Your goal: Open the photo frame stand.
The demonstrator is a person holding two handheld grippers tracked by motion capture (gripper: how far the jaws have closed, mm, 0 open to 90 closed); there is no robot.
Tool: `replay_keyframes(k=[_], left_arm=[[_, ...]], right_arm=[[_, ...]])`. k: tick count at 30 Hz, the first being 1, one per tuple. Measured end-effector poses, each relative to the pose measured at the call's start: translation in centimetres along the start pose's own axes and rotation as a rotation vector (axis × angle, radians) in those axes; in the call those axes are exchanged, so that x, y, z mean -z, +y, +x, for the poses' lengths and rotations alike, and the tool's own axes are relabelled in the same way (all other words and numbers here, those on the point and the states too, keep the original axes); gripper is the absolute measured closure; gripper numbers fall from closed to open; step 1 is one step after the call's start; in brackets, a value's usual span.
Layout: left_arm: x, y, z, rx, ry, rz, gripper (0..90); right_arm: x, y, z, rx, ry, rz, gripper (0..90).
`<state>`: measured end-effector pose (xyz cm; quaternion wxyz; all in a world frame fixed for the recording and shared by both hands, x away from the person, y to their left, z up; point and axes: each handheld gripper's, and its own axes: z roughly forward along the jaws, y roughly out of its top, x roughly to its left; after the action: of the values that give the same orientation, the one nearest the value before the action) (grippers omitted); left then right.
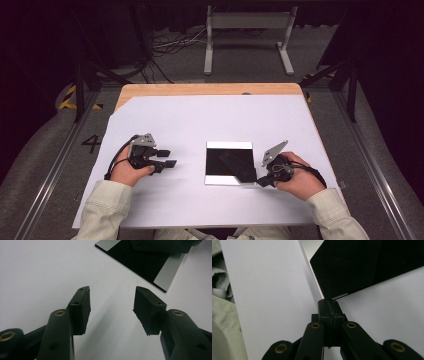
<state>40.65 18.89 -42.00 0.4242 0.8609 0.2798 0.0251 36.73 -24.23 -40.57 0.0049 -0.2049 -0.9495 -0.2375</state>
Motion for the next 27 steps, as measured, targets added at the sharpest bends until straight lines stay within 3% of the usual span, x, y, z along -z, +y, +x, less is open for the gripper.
replay_keyframes(k=[11, 27], left_arm=[[-0.2, 0.0, -0.1, 0.005, 0.000, 0.005, 48.1], [-0.4, 0.0, -0.1, -0.003, -0.006, 0.012, 48.1]], right_arm=[[1.2, 0.1, 0.0, 0.018, 0.005, -0.079, 90.0], [1.9, 0.2, 0.1, 0.017, 0.000, -0.149, 90.0]])
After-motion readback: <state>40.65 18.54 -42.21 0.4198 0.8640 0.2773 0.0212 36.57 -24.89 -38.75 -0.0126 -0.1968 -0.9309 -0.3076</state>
